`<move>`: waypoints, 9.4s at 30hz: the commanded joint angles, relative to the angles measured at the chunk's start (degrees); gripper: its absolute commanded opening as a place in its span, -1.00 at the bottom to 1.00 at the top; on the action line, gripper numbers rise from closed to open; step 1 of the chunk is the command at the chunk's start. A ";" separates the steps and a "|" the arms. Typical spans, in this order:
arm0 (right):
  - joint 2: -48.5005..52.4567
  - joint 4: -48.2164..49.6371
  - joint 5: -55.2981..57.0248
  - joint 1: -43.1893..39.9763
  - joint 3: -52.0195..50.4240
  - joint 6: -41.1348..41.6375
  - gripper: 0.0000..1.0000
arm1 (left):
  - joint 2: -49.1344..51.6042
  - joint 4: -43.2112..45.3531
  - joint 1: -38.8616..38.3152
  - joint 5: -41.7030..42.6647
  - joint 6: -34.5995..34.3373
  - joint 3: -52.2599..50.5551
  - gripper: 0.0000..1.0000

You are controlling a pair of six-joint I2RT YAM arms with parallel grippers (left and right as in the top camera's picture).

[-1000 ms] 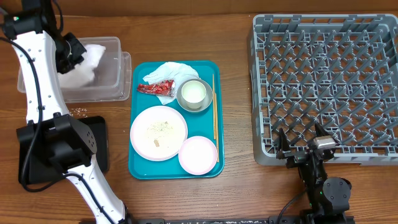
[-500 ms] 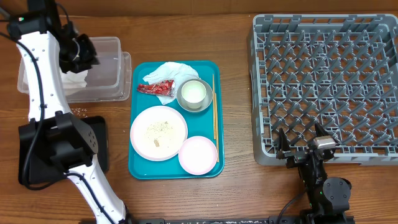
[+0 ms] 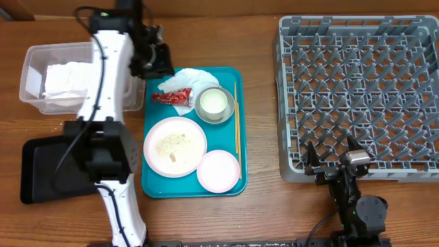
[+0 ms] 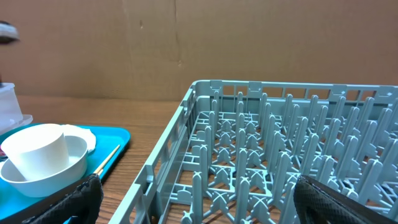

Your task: Sort waste into correct bins and load items into the dishwasher

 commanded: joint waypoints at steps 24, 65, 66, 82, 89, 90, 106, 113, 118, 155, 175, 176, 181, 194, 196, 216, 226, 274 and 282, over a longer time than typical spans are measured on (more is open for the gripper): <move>-0.57 0.37 0.55 -0.15 -0.59 -0.04 1.00 | -0.85 18.78 -10.34 -20.22 -16.15 -18.12 -0.25; -0.57 0.37 0.55 -0.15 -0.59 -0.04 1.00 | -0.17 25.16 -11.63 -19.58 -16.31 -23.58 -0.92; -0.57 0.37 0.55 -0.15 -0.59 -0.04 0.99 | -0.24 24.33 -11.61 -19.61 -16.31 -22.62 -0.92; -0.57 0.37 0.55 -0.17 -0.59 -0.04 1.00 | -0.76 3.91 -11.43 -20.65 -16.00 -0.22 -0.92; -0.57 0.37 0.55 -0.15 -0.59 -0.04 1.00 | -0.79 1.70 -8.11 -30.01 -15.87 7.26 -0.91; -0.57 0.37 0.55 -0.15 -0.59 -0.04 1.00 | -0.79 1.36 -7.28 -30.56 -15.85 8.28 -0.92; -0.57 0.37 0.55 -0.15 -0.59 -0.04 1.00 | -0.48 3.80 9.16 -30.12 -14.80 10.08 -0.49; -0.57 0.37 0.55 -0.15 -0.59 -0.04 1.00 | -0.44 3.21 12.07 -22.08 -14.78 8.83 0.86; -0.57 0.37 0.55 -0.15 -0.59 -0.04 1.00 | -0.44 1.70 11.63 -13.44 -12.41 8.81 0.09; -0.57 0.37 0.55 -0.15 -0.59 -0.04 1.00 | -0.15 32.65 -7.13 -18.93 0.28 -24.52 0.31; -0.57 0.37 0.55 -0.15 -0.59 -0.04 1.00 | -0.17 37.64 -7.15 -16.83 4.74 -31.06 0.10; -0.57 0.37 0.55 -0.15 -0.59 -0.04 1.00 | -0.17 37.83 -7.13 -16.83 4.74 -31.06 0.00; -0.57 0.37 0.55 -0.17 -0.59 -0.04 1.00 | -0.24 37.07 -7.13 -16.59 4.50 -30.03 -0.57; -0.57 0.37 0.55 -0.15 -0.59 -0.04 1.00 | -2.40 20.63 -4.44 -17.40 -13.03 -2.36 -0.92; -0.57 0.37 0.55 -0.15 -0.59 -0.04 1.00 | -2.62 18.86 -2.58 -18.60 -15.82 1.49 -0.92; -0.57 0.37 0.55 -0.15 -0.59 -0.04 1.00 | -2.05 4.17 18.40 -21.20 -41.40 4.55 -0.88; -0.57 0.37 0.55 -0.15 -0.59 -0.04 1.00 | -0.96 5.51 18.34 -21.11 -41.79 3.74 0.21; -0.57 0.37 0.55 -0.15 -0.59 -0.04 1.00 | -40.04 -17.68 -7.21 -9.46 -13.51 -13.97 0.52; -0.57 0.37 0.55 -0.15 -0.59 -0.04 1.00 | -44.59 -14.16 -7.89 -9.77 -15.23 -24.63 0.50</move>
